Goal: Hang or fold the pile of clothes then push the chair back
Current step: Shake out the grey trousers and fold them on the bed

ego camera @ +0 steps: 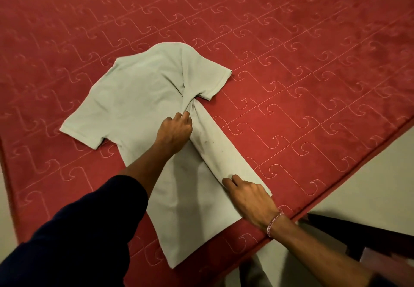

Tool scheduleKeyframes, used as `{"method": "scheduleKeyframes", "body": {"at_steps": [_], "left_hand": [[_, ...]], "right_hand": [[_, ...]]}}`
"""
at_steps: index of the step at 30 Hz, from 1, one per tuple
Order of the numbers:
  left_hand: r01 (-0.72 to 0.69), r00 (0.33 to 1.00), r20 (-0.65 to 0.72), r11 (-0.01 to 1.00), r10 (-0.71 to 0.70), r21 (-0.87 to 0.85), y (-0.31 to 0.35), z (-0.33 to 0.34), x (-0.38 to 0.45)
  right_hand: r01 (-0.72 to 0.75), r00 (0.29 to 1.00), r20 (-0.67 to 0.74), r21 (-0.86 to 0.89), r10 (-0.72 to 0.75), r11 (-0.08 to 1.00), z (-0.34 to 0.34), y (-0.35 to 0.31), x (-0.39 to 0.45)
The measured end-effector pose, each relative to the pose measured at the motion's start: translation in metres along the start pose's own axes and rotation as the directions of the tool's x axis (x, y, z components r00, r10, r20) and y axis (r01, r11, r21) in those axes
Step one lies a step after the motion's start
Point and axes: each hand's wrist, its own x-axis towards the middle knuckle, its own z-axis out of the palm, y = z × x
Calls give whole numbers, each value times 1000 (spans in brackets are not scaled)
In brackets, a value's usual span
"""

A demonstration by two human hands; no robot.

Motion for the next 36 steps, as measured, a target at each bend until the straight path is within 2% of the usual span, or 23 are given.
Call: {"method": "scheduleKeyframes", "body": {"at_steps": [4,8,10,12,13,15,16,19,23,26,28,31,33,34,36], "left_hand": [[74,997,48,989,-69,-125,1,6,-13],[138,990,31,955,-135,-264,5,8,-15],[151,984,-40,935,-173,-321,10,6,-14],[94,980,-135,937,-146,-337,19,2,-13],[37,980,-174,947,-96,-318,25,1,-11],[-63,973,-233,961,-1,-269,38,0,-6],[-62,983,-181,946,3,-319,43,2,-4],[120,991,109,887,-80,-446,51,17,1],[244,968,171,850,-184,-467,48,27,2],[259,964,176,843,-197,-473,44,22,3],[242,970,150,844,-192,-479,40,14,4],[235,967,46,811,-250,-536,28,3,9],[228,952,-34,782,-303,-581,17,-2,15],[219,946,-59,766,-317,-604,12,-4,18],[202,930,-103,726,-352,-657,-1,-3,27]], "right_hand": [[20,997,74,90,-26,996,2,-7,-2],[5,986,163,236,-45,972,-3,-8,2],[8,999,40,255,-19,967,-2,-1,7],[34,993,-117,250,-4,968,1,7,18],[41,987,-159,250,0,967,3,10,25],[47,988,-153,223,-13,974,8,16,37],[40,994,-112,199,-18,979,12,18,39],[-24,1000,22,122,22,992,20,18,24],[-160,985,73,62,156,985,28,19,-2],[-183,982,65,50,180,982,23,18,-2],[-206,979,12,51,206,977,12,13,5],[-232,961,-107,179,253,956,-5,10,31],[-251,940,-136,352,314,902,-14,13,61],[-264,925,-127,461,358,847,-18,16,80],[-320,874,-47,692,483,647,-31,25,124]]}}
